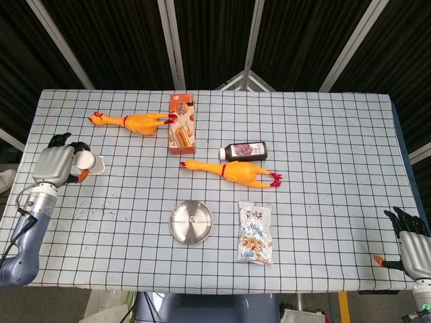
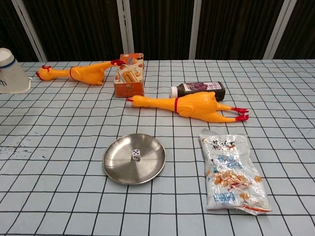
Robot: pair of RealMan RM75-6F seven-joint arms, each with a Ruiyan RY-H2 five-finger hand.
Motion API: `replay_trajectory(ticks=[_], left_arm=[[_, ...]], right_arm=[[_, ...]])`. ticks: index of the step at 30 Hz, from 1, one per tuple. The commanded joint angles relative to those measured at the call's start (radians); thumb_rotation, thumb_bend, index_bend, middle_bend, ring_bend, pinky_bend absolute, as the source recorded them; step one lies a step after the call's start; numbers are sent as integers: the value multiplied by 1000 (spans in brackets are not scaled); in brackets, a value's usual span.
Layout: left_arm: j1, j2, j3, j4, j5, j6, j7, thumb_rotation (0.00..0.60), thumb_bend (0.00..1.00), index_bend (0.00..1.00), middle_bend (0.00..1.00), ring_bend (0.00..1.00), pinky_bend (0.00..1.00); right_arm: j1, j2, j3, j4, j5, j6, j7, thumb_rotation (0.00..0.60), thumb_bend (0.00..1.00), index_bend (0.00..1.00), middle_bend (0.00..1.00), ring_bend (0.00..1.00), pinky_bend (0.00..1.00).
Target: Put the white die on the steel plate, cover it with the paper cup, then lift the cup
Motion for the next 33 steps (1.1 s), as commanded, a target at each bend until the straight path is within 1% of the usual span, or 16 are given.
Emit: replay_trajectory(ticks=[1,8,13,17,18,22,26,30,32,33], left_arm=[[26,-68,12,87,55,-55,-72,600,491,484,340,62,0],[36,-118,8,142,84,-91,-134,600,485,464,318,55,0],[36,-126,18,156,74,-139,-131,600,438,407,230,7,0],[28,-106,24,136,39,-173,-95,600,389,282,129,0,0],[27,-101,25,131,31,-176,-86,600,383,268,116,0,0],[22,-77,32,104,4,-179,-45,600,351,238,77,0,0],[23,-56,37,78,-7,-174,-22,600,304,185,19,0,0],[24,-33,43,48,-1,-162,3,600,265,135,0,0,0],[29,-11,40,8,15,-147,4,600,256,122,0,0,0],[38,9,36,-34,45,-127,-7,600,255,123,0,0,0]], right_arm=[[2,-2,1,3,3,-4,-2,600,124,135,45,52,0],[4,-4,1,5,8,-7,-7,600,124,137,46,52,0],[3,-2,1,2,9,-6,-8,600,124,140,46,52,0],[3,0,0,0,11,-8,-8,600,124,162,45,52,0],[3,0,0,0,11,-8,-8,600,124,168,45,52,0],[4,-1,1,0,12,-8,-7,600,124,173,46,52,0],[4,-1,1,-1,9,-5,-9,600,124,173,45,52,0],[3,-2,0,-3,8,-5,-10,600,124,173,46,52,0],[2,-1,0,-3,8,-3,-10,600,124,174,45,52,0],[0,-2,-1,-3,7,0,-8,600,124,173,45,52,0]])
